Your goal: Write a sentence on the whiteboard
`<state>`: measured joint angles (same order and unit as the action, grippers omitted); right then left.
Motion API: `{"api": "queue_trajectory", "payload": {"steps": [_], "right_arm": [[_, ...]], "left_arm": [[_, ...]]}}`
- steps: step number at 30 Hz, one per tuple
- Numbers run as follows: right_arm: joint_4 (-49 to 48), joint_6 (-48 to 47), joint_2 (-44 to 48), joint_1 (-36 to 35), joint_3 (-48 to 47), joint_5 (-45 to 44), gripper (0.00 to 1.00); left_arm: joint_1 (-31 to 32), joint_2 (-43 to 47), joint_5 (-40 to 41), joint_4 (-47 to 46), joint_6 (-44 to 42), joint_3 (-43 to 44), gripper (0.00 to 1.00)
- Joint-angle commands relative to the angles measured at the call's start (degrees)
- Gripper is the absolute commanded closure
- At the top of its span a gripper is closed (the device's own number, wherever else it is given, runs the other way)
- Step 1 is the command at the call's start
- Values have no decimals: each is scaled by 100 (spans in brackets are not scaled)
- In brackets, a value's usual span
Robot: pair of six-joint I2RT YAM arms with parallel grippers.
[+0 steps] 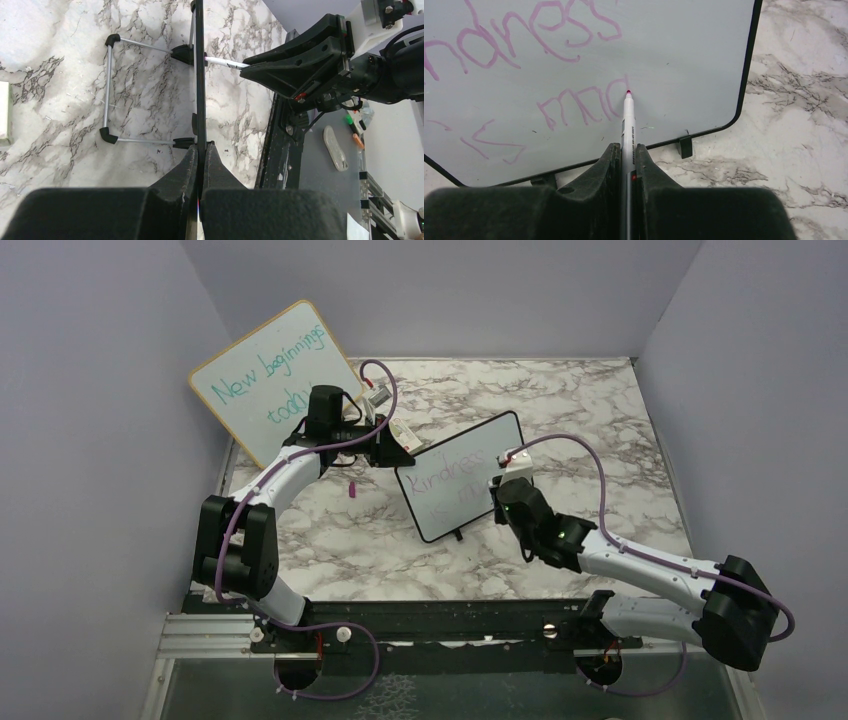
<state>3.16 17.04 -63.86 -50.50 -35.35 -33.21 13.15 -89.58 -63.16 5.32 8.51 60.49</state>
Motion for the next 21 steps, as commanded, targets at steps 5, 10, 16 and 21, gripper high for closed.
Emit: {"api": "queue_trajectory", "payload": {"steps": [5,10,16,21], "right_arm": [[542,480,-58,53,212,353,100],[754,632,-116,49,166,413,100],[869,695,-151,50,147,527,100],[871,655,-162,49,134,662,100]], "left_arm": [[83,-213,260,408,-236,-81,100],[83,-196,261,408,-234,-81,100],[83,-183,260,408,-235,-81,100],[83,-184,259,406,-236,-81,100]]}}
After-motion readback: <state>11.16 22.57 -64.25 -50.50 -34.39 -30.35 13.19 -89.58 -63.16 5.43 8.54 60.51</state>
